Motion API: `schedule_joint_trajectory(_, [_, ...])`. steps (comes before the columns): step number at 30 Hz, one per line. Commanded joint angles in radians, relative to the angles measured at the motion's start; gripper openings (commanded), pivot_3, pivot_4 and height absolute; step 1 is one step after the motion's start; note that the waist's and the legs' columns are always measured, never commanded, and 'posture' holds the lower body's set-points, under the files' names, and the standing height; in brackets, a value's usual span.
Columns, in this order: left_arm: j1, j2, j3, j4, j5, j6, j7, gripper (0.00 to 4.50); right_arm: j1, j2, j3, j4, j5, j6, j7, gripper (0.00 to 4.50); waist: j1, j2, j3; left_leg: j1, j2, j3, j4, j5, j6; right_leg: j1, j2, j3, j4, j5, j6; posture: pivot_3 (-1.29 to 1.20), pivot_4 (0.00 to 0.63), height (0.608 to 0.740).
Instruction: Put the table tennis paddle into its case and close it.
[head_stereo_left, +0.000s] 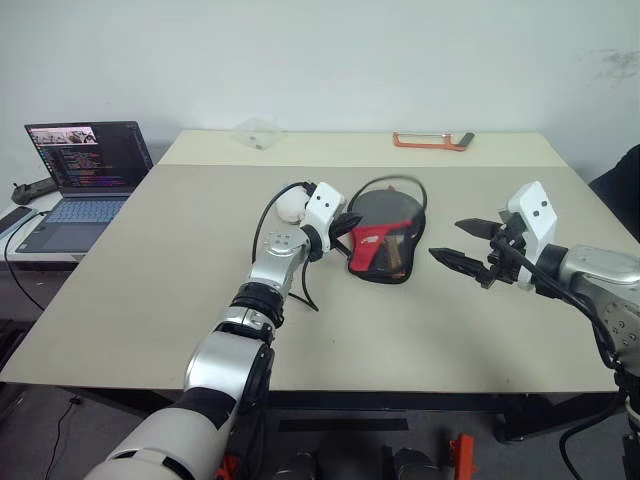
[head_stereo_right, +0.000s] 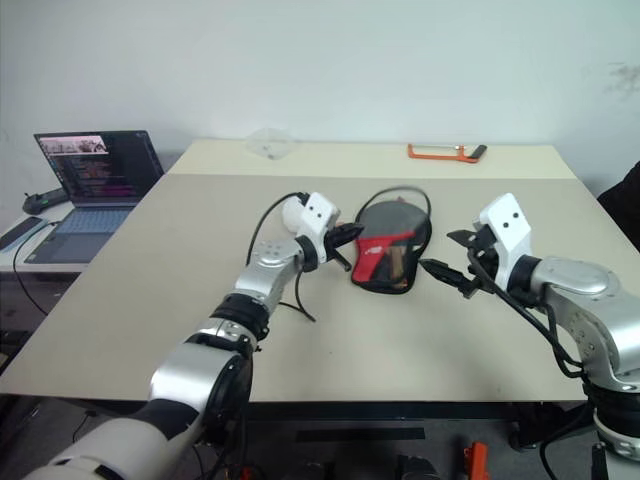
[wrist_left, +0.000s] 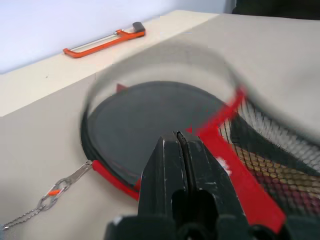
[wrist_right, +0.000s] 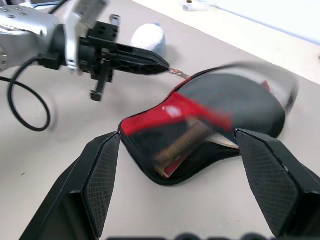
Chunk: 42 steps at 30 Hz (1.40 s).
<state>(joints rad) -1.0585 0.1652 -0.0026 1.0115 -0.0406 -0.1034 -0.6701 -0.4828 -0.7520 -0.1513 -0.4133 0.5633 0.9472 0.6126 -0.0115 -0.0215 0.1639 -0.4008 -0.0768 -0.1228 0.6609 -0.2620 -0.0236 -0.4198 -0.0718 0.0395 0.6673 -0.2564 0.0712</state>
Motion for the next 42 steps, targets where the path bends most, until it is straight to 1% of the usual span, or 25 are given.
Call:
schedule_joint_trajectory(1, [0.014,0.068,0.046,-0.107,-0.073,-0.019,-0.118,0.06,-0.028,0.024,0.010,0.077,-0.037,0.005,-0.052,3.97,-0.004,0.000,0.000,0.000,0.000,0.000,0.000,0.000,0.000,0.000,0.000,0.000,0.000,0.000,0.000,0.00,0.150,0.740])
schedule_joint_trajectory(5, [0.068,0.136,0.072,-0.233,-0.140,0.047,-0.221,0.06,-0.082,0.081,0.001,0.189,-0.074,0.005,-0.129,3.97,-0.020,0.000,0.000,0.000,0.000,0.000,0.000,0.000,-0.001,-0.001,0.000,0.001,0.002,0.000,0.000,0.00,0.150,0.740])
schedule_joint_trajectory(8, [0.166,0.197,0.073,-0.408,-0.195,0.134,-0.305,0.00,-0.148,0.150,0.016,0.292,-0.104,-0.019,-0.180,4.48,-0.023,0.000,0.000,0.001,0.000,0.000,0.001,0.000,-0.001,-0.001,0.000,0.002,0.004,0.000,0.000,0.00,0.150,0.740])
schedule_joint_trajectory(10, [0.230,0.225,0.080,-0.522,-0.232,0.195,-0.327,0.00,-0.182,0.200,0.046,0.349,-0.130,-0.040,-0.201,4.48,-0.029,0.001,0.000,0.002,0.000,0.002,0.000,0.000,0.000,-0.001,0.000,0.003,0.006,0.000,0.000,0.00,0.150,0.740])
schedule_joint_trajectory(13, [0.296,0.251,0.107,-0.634,-0.287,0.291,-0.316,0.00,-0.232,0.278,0.076,0.448,-0.162,-0.071,-0.224,4.48,-0.031,0.001,0.000,0.003,0.001,0.001,0.001,0.000,0.000,-0.001,0.000,0.003,0.008,0.000,0.000,0.00,0.150,0.740])
schedule_joint_trajectory(16, [0.351,0.285,0.119,-0.709,-0.308,0.347,-0.308,0.00,-0.283,0.356,0.074,0.590,-0.195,-0.110,-0.263,4.48,-0.031,0.001,0.000,0.003,0.001,0.001,0.002,0.000,0.000,-0.002,0.000,0.003,0.011,0.000,-0.001,0.00,0.150,0.740])
schedule_joint_trajectory(21, [0.438,0.357,0.136,-0.831,-0.373,0.445,-0.351,0.00,-0.350,0.436,0.073,0.782,-0.231,-0.172,-0.290,4.48,-0.033,0.001,0.000,0.004,0.001,0.001,0.002,0.000,0.000,-0.002,0.001,0.003,0.011,0.000,-0.001,0.00,0.150,0.740])
schedule_joint_trajectory(26, [0.484,0.413,0.137,-0.899,-0.409,0.490,-0.381,0.00,-0.416,0.491,0.066,0.944,-0.252,-0.240,-0.296,4.48,-0.039,0.001,0.000,0.004,0.001,0.001,0.002,0.000,0.000,-0.002,0.001,0.003,0.011,0.000,-0.001,0.00,0.150,0.740])
schedule_joint_trajectory(30, [0.478,0.420,0.131,-0.942,-0.446,0.525,-0.395,0.00,-0.466,0.514,0.077,1.075,-0.279,-0.304,-0.274,4.48,-0.040,0.001,0.000,0.004,0.001,0.001,0.002,0.000,0.000,-0.002,0.001,0.003,0.011,0.000,-0.001,0.00,0.150,0.740])
schedule_joint_trajectory(36, [0.467,0.416,0.123,-0.947,-0.446,0.533,-0.382,0.00,-0.534,0.523,0.067,1.272,-0.317,-0.385,-0.282,4.48,-0.045,0.001,0.000,0.004,0.001,0.001,0.002,0.000,0.000,-0.002,0.001,0.003,0.011,0.000,-0.001,0.00,0.150,0.740])
schedule_joint_trajectory(39, [0.459,0.412,0.120,-0.943,-0.444,0.531,-0.377,0.00,-0.548,0.522,0.058,1.328,-0.321,-0.405,-0.273,4.48,-0.045,0.001,0.000,0.004,0.001,0.001,0.002,0.000,0.000,-0.002,0.001,0.003,0.011,0.000,-0.001,0.00,0.150,0.740])
schedule_joint_trajectory(42, [0.450,0.410,0.123,-0.938,-0.443,0.528,-0.368,0.00,-0.542,0.512,0.050,1.303,-0.320,-0.421,-0.259,4.48,-0.045,0.001,0.000,0.004,0.001,0.001,0.002,0.000,0.000,-0.001,0.001,0.003,0.011,0.000,-0.001,0.00,0.150,0.740])
